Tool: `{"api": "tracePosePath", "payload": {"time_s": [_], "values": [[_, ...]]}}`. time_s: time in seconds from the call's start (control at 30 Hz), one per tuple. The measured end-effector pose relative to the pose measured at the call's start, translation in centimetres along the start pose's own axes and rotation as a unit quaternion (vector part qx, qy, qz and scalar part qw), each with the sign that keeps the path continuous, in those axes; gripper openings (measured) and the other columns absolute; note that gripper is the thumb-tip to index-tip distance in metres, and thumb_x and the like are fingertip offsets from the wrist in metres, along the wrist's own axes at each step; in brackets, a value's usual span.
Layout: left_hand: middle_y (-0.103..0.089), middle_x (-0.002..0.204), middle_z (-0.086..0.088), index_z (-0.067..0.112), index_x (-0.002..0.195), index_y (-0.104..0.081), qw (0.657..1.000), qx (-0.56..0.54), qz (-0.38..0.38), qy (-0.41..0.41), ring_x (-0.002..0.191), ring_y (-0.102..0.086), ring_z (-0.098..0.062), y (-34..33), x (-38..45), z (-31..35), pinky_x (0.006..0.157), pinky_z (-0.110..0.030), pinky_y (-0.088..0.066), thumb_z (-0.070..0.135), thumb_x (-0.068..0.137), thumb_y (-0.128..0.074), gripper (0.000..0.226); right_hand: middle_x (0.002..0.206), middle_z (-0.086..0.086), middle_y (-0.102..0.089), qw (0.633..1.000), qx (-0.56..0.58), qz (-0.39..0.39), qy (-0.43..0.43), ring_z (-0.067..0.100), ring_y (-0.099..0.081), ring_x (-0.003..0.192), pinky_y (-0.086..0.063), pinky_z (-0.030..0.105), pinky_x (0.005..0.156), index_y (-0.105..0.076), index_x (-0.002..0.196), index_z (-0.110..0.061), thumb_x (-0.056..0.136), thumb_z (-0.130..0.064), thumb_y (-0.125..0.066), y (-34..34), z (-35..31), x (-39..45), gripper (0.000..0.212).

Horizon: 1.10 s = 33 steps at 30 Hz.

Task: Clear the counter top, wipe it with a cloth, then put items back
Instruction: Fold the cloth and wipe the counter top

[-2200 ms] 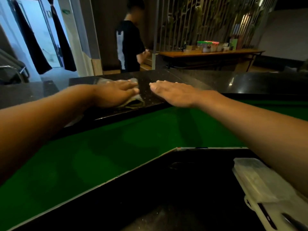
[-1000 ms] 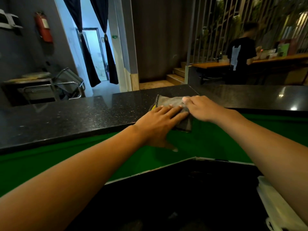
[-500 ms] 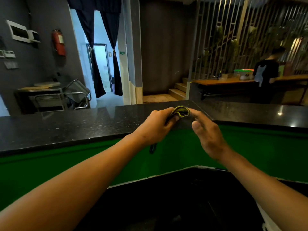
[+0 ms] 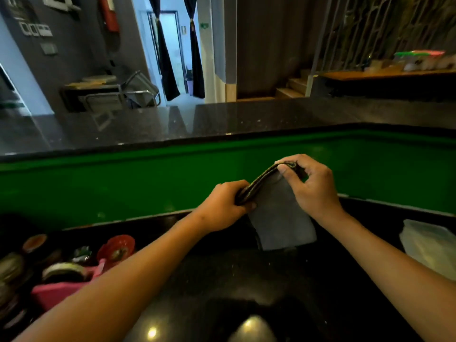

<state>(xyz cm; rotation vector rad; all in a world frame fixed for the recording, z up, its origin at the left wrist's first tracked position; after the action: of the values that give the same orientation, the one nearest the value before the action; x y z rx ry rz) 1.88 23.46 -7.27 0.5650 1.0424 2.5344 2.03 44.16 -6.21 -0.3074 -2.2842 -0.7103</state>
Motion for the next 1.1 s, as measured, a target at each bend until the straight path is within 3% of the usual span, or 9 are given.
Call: {"api": "tracePosePath", "payload": {"time_s": [0.1, 0.2, 0.47, 0.6, 0.73, 0.8, 0.87, 1.0, 1.1], "values": [[-0.07, 0.087, -0.01, 0.01, 0.097, -0.067, 0.982, -0.169, 0.031, 0.084, 0.077, -0.066, -0.022, -3.2, -3.7, -3.6, 0.069, -0.04, -0.057, 0.017, 0.087, -0.072, 0.013, 0.094, -0.005, -0.068, 0.998, 0.016, -0.036, -0.052, 0.003, -0.063, 0.093, -0.048, 0.019, 0.081, -0.071, 0.097, -0.015, 0.093, -0.02, -0.062, -0.9, 1.3, -3.7, 0.012], [-0.068, 0.079, -0.001, 0.009, 0.093, -0.067, 0.944, -0.289, 0.065, 0.142, 0.074, -0.063, -0.01, -7.2, -6.5, -5.7, 0.061, -0.027, -0.055, 0.007, 0.087, -0.069, 0.007, 0.093, -0.007, -0.067, 0.993, 0.025, -0.059, -0.095, 0.003, -0.064, 0.093, -0.049, 0.019, 0.082, -0.071, 0.096, -0.015, 0.092, -0.019, -0.063, -1.8, 3.0, -7.6, 0.01], [-0.071, 0.09, -0.01, 0.006, 0.102, -0.068, 0.912, -0.329, 0.036, 0.241, 0.083, -0.069, -0.019, -13.7, -9.1, -10.5, 0.066, -0.029, -0.057, 0.008, 0.088, -0.069, 0.014, 0.089, -0.008, -0.07, 0.967, 0.044, -0.122, -0.22, 0.004, -0.066, 0.089, -0.052, 0.021, 0.079, -0.072, 0.092, -0.017, 0.091, -0.016, -0.064, -4.8, 8.3, -14.2, 0.008], [-0.069, 0.098, -0.007, 0.013, 0.105, -0.066, 0.917, -0.279, 0.053, 0.281, 0.095, -0.067, -0.022, -15.8, -6.6, -13.2, 0.082, -0.037, -0.057, 0.012, 0.086, -0.071, 0.02, 0.089, -0.009, -0.069, 0.954, 0.017, -0.117, -0.276, 0.008, -0.067, 0.09, -0.051, 0.016, 0.075, -0.069, 0.092, -0.022, 0.091, -0.019, -0.064, -7.7, 12.1, -14.7, 0.007], [-0.048, 0.141, 0.0, 0.017, 0.141, -0.043, 0.954, -0.107, 0.126, 0.252, 0.132, -0.044, -0.014, -17.0, -5.0, -13.8, 0.111, -0.031, -0.036, 0.035, 0.086, -0.07, 0.064, 0.127, -0.007, -0.049, 0.945, -0.059, -0.156, -0.283, 0.009, -0.05, 0.119, -0.042, 0.022, 0.094, -0.053, 0.133, -0.022, 0.094, -0.028, -0.06, -9.2, 14.8, -14.5, 0.04], [-0.034, 0.153, 0.003, 0.019, 0.149, -0.034, 0.988, 0.045, 0.077, 0.128, 0.142, -0.027, -0.012, -18.1, -5.8, -13.4, 0.118, -0.032, -0.021, 0.047, 0.089, -0.057, 0.07, 0.142, -0.008, -0.038, 0.943, -0.102, -0.218, -0.23, 0.008, -0.039, 0.13, -0.036, 0.027, 0.106, -0.039, 0.146, -0.023, 0.094, -0.035, -0.057, -9.5, 15.1, -15.8, 0.056], [-0.027, 0.158, 0.0, 0.022, 0.15, -0.033, 0.989, 0.139, -0.015, 0.04, 0.147, -0.018, -0.015, -19.9, -7.1, -13.6, 0.121, -0.044, -0.014, 0.053, 0.093, -0.044, 0.065, 0.153, -0.003, -0.032, 0.923, -0.16, -0.312, -0.16, 0.011, -0.029, 0.14, -0.029, 0.031, 0.114, -0.032, 0.149, -0.025, 0.095, -0.042, -0.05, -10.0, 15.3, -18.3, 0.06], [-0.022, 0.161, 0.003, 0.025, 0.152, -0.029, 0.976, 0.193, -0.09, 0.04, 0.149, -0.01, -0.013, -22.8, -7.9, -16.2, 0.12, -0.053, -0.005, 0.059, 0.096, -0.033, 0.066, 0.16, -0.006, -0.014, 0.879, -0.221, -0.411, -0.098, 0.006, 0.0, 0.146, 0.001, 0.031, 0.119, -0.02, 0.153, -0.027, 0.096, -0.052, -0.021, -10.8, 16.4, -21.1, 0.063], [-0.022, 0.161, 0.003, 0.025, 0.152, -0.028, 0.974, 0.203, -0.084, 0.051, 0.15, -0.01, -0.014, -22.7, -6.1, -16.7, 0.12, -0.05, 0.004, 0.059, 0.096, -0.032, 0.066, 0.161, -0.005, -0.014, 0.88, -0.204, -0.413, -0.117, 0.01, -0.001, 0.148, 0.002, 0.031, 0.119, -0.02, 0.153, -0.026, 0.101, -0.04, -0.036, -11.4, 17.6, -19.0, 0.056]]}}
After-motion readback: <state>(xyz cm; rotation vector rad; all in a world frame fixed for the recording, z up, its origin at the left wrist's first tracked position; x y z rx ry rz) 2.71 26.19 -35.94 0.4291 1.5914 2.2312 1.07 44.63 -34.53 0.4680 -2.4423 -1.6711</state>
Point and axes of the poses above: each hand's wrist, its own x-axis towards the middle knuckle, its own y-axis out of the back of the hand, z = x × y, the point moved 1 cm from there along x, towards the middle knuckle
